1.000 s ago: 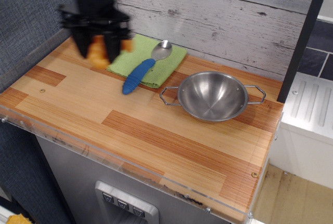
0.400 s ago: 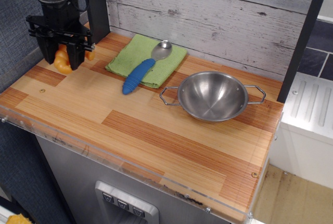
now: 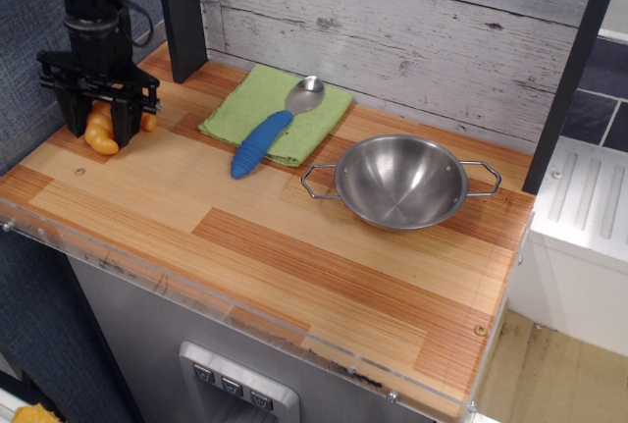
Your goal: Move the croissant to the left of the blue spoon
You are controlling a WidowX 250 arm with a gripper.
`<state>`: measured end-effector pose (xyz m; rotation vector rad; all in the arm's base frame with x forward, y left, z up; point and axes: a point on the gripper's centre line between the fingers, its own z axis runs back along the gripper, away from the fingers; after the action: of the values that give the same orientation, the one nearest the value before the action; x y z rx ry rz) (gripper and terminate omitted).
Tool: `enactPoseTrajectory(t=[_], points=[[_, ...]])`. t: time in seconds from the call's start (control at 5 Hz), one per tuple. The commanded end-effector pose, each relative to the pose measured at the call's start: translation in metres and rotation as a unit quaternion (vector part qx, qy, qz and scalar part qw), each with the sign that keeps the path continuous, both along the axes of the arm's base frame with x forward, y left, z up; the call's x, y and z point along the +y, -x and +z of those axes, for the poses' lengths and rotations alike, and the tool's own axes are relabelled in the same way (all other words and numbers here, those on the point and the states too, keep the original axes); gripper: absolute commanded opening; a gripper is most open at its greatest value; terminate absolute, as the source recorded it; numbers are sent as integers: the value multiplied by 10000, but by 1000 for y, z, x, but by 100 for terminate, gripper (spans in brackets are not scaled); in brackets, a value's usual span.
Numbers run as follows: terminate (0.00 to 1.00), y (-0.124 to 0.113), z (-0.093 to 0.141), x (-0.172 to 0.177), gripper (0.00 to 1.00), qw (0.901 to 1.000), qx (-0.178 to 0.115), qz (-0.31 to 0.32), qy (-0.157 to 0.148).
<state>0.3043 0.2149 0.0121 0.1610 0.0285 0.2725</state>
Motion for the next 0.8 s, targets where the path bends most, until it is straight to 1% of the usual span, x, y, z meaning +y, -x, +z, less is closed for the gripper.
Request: enactPoseTrajectory(t=[0.0, 0.2, 0.4, 0.6], points=[[0, 17, 4, 8, 100, 9999, 41, 88, 96], [0, 15, 23, 4, 100, 9996, -269, 25, 122], [0, 10, 61, -12, 100, 9969, -752, -197, -131], [0, 11, 103, -51, 100, 9922, -1145, -428, -238]])
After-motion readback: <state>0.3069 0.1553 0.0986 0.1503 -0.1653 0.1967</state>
